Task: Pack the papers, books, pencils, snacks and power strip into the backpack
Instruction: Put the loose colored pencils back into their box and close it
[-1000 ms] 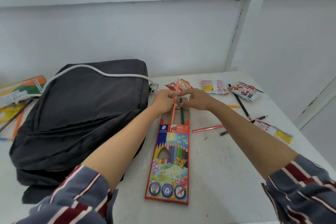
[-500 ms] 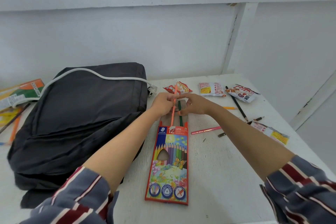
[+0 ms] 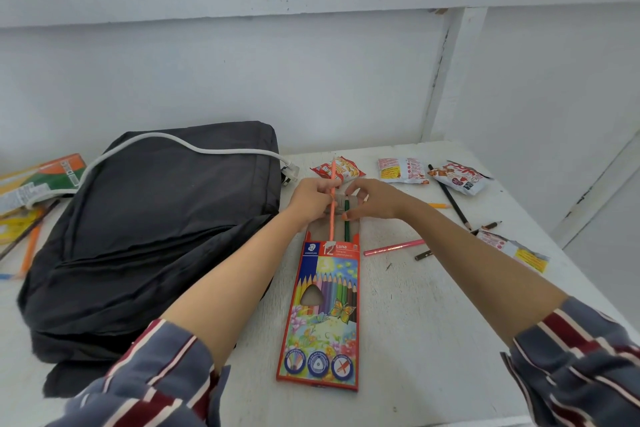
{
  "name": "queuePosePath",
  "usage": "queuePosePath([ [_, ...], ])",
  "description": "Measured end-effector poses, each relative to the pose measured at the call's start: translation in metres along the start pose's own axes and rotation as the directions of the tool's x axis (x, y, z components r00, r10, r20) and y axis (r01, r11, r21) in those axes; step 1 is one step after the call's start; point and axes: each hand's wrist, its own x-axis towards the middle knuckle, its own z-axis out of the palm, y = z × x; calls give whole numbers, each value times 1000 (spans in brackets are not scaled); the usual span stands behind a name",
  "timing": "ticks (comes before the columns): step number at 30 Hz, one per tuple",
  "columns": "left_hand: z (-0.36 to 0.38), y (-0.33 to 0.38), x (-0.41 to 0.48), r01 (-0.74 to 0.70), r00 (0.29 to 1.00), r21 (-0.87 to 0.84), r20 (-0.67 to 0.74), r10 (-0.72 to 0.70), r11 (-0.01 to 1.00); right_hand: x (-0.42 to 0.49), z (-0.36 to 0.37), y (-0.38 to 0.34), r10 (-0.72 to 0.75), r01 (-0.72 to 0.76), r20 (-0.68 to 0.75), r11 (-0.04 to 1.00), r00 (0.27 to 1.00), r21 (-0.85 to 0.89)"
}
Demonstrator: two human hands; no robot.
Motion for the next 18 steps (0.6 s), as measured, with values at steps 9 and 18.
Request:
queuePosePath([
  [9,2,3,-3,-8,1000,-23,-1,8,1000,-2,-4,8,52,-27,-97,970,994,242],
  [18,1,-1,-5,-100,994,168,-25,105,981,4,1,0,88,-7,-233,946,968,324],
])
